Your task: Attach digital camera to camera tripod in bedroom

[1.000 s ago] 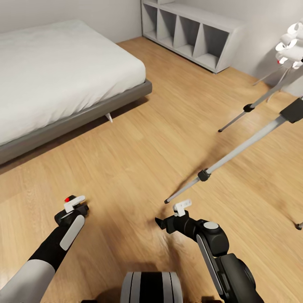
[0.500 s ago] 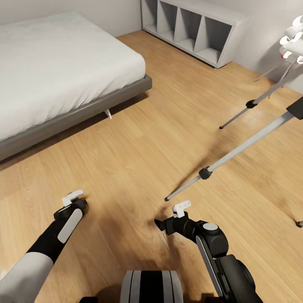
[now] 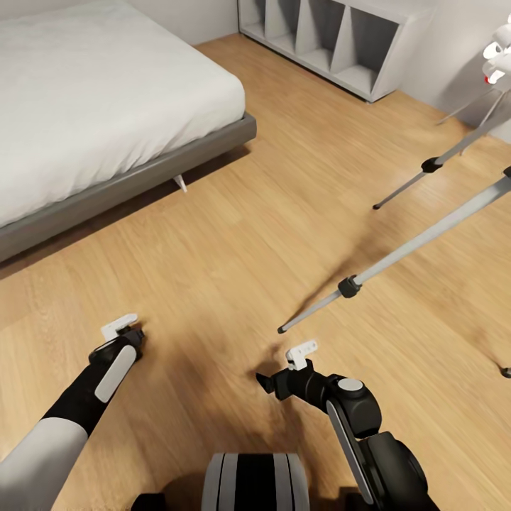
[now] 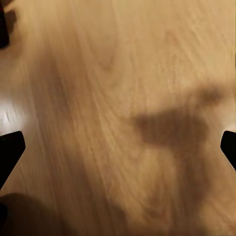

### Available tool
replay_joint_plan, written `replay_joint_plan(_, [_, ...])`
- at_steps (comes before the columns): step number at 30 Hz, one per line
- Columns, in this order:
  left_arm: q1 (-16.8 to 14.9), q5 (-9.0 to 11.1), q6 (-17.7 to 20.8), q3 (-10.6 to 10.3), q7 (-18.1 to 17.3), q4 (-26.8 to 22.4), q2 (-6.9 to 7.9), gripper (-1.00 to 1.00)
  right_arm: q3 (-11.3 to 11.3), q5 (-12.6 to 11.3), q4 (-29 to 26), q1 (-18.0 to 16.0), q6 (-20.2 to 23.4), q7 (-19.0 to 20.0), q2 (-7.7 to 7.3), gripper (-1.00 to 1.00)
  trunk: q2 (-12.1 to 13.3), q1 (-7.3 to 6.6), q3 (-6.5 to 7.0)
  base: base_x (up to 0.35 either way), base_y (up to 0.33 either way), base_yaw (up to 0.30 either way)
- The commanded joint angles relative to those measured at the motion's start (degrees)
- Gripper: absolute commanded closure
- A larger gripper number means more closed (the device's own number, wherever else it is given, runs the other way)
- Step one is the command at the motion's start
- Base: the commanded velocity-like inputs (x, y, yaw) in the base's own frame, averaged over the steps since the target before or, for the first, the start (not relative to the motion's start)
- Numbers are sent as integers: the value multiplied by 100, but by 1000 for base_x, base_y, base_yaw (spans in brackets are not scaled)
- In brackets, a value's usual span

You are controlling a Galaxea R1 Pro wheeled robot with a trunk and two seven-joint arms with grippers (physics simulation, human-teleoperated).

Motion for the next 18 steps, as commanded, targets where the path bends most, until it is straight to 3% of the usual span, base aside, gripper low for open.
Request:
replay_joint_plan(1, [-3, 29, 18, -25, 45, -9, 8, -100, -2, 44, -7, -3, 24, 37, 2, -100, -3, 1, -26, 0, 0, 0])
replay_joint_plan(18, [-5, 38, 18, -35, 39, -7, 46, -100, 58, 49, -6, -5, 25, 37, -6, -100, -26, 45, -403, 0, 0, 0])
